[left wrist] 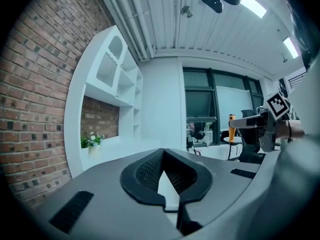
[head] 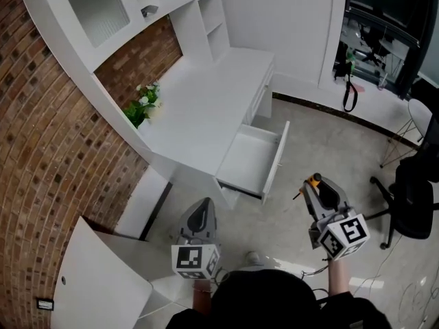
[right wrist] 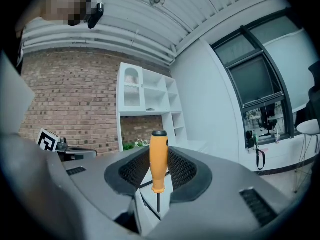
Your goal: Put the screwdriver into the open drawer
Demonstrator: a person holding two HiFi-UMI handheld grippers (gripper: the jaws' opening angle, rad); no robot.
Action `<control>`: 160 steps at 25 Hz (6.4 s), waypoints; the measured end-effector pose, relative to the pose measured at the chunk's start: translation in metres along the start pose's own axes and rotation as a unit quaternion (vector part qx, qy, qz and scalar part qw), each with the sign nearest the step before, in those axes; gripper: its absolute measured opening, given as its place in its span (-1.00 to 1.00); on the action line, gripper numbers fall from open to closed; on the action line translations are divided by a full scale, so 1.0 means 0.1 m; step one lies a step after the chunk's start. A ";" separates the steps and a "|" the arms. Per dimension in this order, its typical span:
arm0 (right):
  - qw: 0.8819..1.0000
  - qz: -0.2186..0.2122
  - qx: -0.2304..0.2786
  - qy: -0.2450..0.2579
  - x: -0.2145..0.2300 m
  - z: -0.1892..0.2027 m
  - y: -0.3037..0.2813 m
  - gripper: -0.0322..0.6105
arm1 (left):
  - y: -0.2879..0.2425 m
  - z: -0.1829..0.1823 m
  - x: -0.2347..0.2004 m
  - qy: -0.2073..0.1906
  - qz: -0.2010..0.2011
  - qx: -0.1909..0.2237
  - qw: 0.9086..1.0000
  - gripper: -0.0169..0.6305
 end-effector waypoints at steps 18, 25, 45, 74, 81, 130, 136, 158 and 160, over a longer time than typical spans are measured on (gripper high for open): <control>0.998 0.019 -0.046 -0.036 0.28 0.29 -0.83 -0.54 | -0.99 0.29 -0.03 0.025 0.085 -0.046 0.995 -0.92; 0.996 0.002 -0.070 -0.062 0.58 0.46 -1.33 -0.54 | -1.50 0.44 0.01 0.041 0.089 -0.073 0.992 -0.92; 0.968 -0.082 -0.196 -0.132 1.17 1.20 -2.54 -0.54 | -2.68 1.06 0.22 0.079 0.064 -0.189 0.977 -0.92; 0.883 -0.004 -0.421 -0.210 1.14 2.87 -3.87 -0.54 | -3.28 2.11 0.05 0.090 0.101 -0.332 0.933 -0.92; 0.860 0.019 -0.467 -0.207 1.21 3.30 -4.02 -0.54 | -3.38 2.37 0.07 0.115 0.106 -0.342 0.927 -0.92; 0.800 0.122 -0.540 -0.230 1.46 4.26 -4.01 -0.54 | -3.47 2.76 0.05 0.136 0.109 -0.388 0.905 -0.92; 0.799 0.134 -0.533 -0.243 1.50 4.23 -4.04 -0.43 | -3.48 2.76 0.06 0.133 0.109 -0.384 0.907 -0.92; 0.883 0.057 -0.402 -0.238 1.35 2.97 -4.00 -0.80 | -3.42 1.92 -0.02 0.093 0.108 -0.308 0.941 -0.92; 0.894 0.039 -0.382 -0.231 1.33 2.78 -3.96 -0.82 | -3.43 1.81 0.02 0.103 0.106 -0.281 0.948 -0.92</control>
Point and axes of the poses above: the fingertips, and each gripper's own axes: y backward along the fingers, x to its right, z out of its underside, the point moved 3 cm from there along y, backward along the fingers, and after that the axes turned 1 degree about y, right-handed, at the moved point
